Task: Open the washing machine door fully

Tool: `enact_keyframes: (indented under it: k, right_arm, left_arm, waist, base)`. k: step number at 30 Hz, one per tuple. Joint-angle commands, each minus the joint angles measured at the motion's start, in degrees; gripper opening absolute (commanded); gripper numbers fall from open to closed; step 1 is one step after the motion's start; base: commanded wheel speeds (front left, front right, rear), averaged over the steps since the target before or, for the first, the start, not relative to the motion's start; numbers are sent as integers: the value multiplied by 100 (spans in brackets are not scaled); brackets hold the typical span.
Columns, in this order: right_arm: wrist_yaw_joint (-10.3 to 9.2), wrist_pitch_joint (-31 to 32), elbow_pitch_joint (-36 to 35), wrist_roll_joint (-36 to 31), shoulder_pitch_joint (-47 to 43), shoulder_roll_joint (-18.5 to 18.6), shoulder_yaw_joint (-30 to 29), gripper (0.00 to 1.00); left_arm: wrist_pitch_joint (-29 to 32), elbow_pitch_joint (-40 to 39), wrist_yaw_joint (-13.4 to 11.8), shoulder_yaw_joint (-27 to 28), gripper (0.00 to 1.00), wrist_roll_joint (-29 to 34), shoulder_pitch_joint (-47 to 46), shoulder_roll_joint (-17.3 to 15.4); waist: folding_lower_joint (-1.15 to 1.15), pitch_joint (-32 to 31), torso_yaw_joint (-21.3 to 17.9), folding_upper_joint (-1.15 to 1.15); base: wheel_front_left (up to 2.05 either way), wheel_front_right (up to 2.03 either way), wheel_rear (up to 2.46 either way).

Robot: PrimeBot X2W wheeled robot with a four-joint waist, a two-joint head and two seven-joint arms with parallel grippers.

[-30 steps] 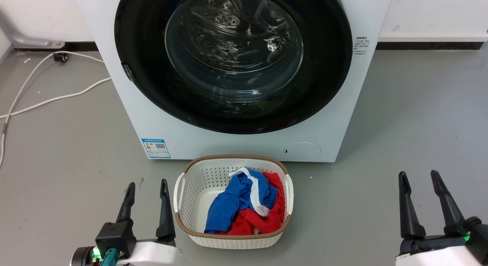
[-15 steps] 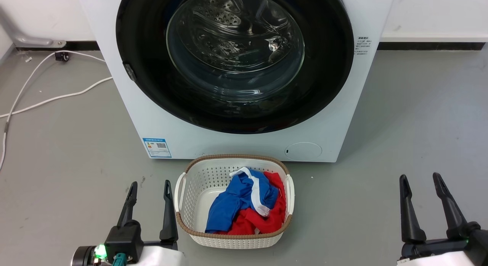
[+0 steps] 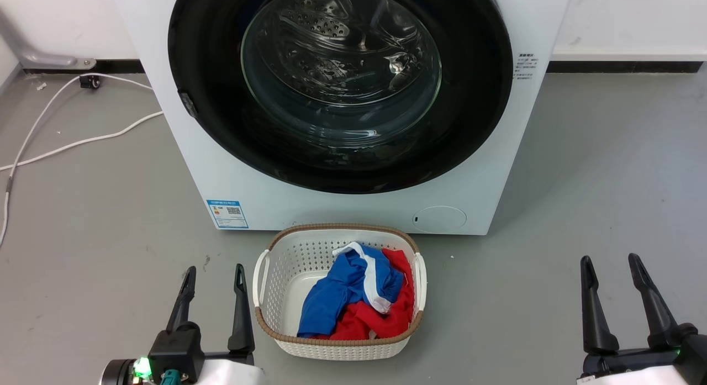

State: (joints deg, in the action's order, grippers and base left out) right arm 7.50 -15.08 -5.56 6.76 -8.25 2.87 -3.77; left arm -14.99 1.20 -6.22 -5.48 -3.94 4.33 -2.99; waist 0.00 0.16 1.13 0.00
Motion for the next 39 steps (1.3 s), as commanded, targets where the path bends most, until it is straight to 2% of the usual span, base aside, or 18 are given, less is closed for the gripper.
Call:
enact_keyframes:
  k: [1, 20, 21, 22, 23, 26, 29, 39]
  right_arm:
    - [-2, -14, 10, 23, -44, 1, -7, 100]
    - [-2, -13, 98, -9, -49, 1, 30, 100]
    - [-2, -13, 104, -15, -53, 1, 41, 48]
    - [-2, -13, 107, -17, -54, 1, 47, 15]
    - [-2, -13, 110, -16, -55, 1, 59, 0]
    - [-2, -14, 127, 63, -51, 2, 90, 0]
    - [-2, -13, 193, 648, -51, 1, 154, 0]
    - [-1, -13, 635, 4873, 85, -2, 417, 0]
  left_arm:
    - [-30, 1, 3, 3, 100, -9, 46, 10]
    - [-30, 79, -76, -19, 100, -17, 33, 15]
    - [-30, 82, -78, -22, 100, -17, 32, 15]
    - [-30, 85, -81, -19, 100, -18, 31, 14]
    - [-30, 89, -83, -21, 100, -15, 31, 14]
    - [-30, 96, -87, -13, 100, -21, 28, 14]
    - [-30, 102, -76, -3, 100, -27, 22, 15]
    - [-30, 134, -57, 4, 100, -42, 21, 14]
  waist:
    - [0, 0, 3, 0]
    - [0, 16, 7, 0]
    - [0, 16, 6, 0]
    - [0, 17, 5, 0]
    - [0, 17, 4, 0]
    - [0, 22, -4, 0]
    - [0, 25, -14, 0]
    - [0, 3, -22, 0]
  base:
    - [0, 0, 0]
    - [0, 0, 0]
    - [0, 0, 0]
    - [0, 0, 0]
    - [0, 0, 0]
    - [0, 0, 0]
    - [0, 0, 0]
    - [0, 0, 0]
